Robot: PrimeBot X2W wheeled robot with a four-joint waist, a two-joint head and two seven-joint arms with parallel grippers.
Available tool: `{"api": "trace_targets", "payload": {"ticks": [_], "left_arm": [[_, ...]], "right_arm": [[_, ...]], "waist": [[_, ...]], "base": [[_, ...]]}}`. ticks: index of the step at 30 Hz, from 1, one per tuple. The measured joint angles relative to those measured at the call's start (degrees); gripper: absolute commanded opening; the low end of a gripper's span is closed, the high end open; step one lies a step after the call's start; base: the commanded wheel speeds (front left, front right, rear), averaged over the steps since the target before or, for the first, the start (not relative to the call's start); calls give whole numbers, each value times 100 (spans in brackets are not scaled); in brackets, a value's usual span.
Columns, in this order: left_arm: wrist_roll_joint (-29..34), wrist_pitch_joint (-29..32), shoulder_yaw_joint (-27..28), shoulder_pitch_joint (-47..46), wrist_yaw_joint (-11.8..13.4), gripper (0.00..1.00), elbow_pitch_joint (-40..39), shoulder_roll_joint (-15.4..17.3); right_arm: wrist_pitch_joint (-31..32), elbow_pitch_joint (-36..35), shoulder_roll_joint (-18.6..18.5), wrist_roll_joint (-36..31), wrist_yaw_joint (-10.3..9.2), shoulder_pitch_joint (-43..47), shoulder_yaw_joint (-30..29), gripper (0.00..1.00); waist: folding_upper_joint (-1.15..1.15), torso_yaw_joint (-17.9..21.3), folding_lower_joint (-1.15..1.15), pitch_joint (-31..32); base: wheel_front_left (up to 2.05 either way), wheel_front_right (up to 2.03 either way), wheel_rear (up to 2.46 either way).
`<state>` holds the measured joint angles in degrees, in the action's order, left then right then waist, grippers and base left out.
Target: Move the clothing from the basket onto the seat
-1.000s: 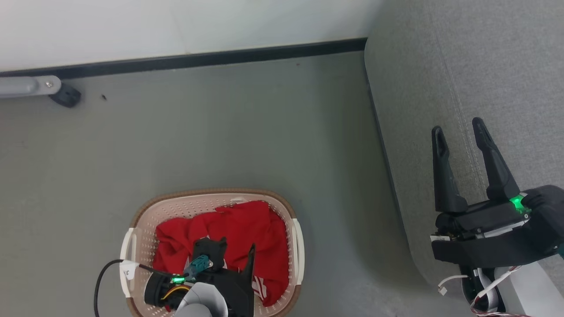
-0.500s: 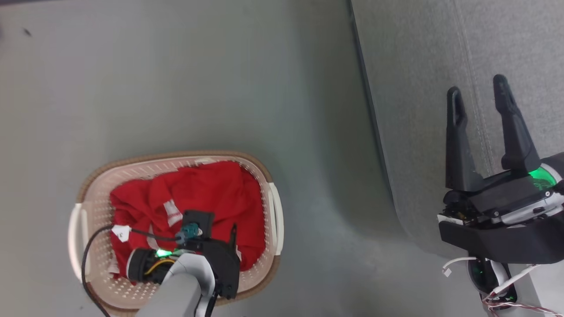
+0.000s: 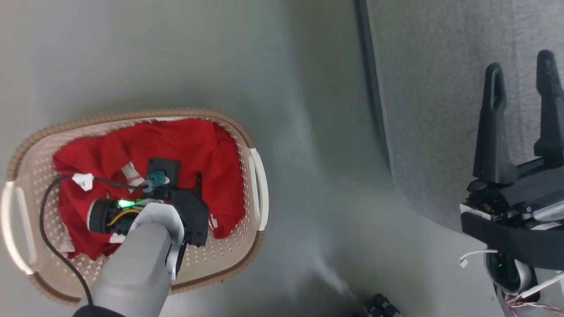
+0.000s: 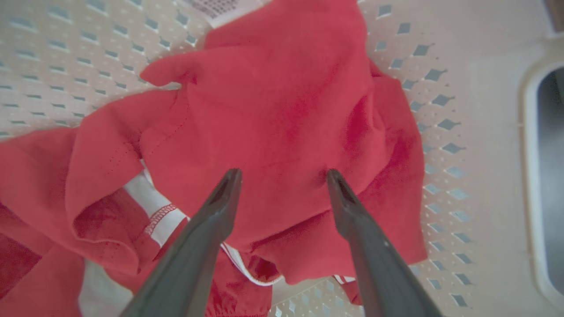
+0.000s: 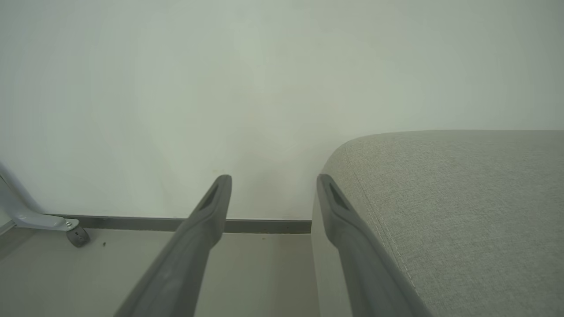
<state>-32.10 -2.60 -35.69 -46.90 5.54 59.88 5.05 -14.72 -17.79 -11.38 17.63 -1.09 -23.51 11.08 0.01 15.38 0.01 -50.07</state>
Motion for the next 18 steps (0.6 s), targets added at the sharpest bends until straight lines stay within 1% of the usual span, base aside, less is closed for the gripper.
{"api": "trace_targets", "payload": {"ticks": [3,8,15,16,17,18], "left_arm": [[29,-4,-1,-182,1,100,85,52],[85,-107,-19,-348,1,100,247,32],[94,-268,-1,-458,5,100,463,4],[92,-314,9,-463,7,94,497,-16],[92,-330,13,-472,7,13,515,-27],[92,-367,13,-487,7,0,546,-37]], "right_arm": [[0,-47,0,-1,-12,-82,-66,100],[0,-65,-4,-30,-43,-80,-146,100],[0,-79,-10,-63,-43,-80,-165,100],[0,-81,-10,-65,-43,-81,-166,100],[0,-82,-10,-73,-43,-81,-168,100],[0,-82,-10,-81,-43,-83,-168,100]], "waist": [[0,37,0,-262],[0,61,0,-642],[0,-6,0,-937],[0,-36,-1,-965],[0,-49,-1,-976],[0,-59,-1,-985]], "base": [[0,0,0],[0,0,0],[0,0,0],[0,0,0],[0,0,0],[0,0,0]]}}
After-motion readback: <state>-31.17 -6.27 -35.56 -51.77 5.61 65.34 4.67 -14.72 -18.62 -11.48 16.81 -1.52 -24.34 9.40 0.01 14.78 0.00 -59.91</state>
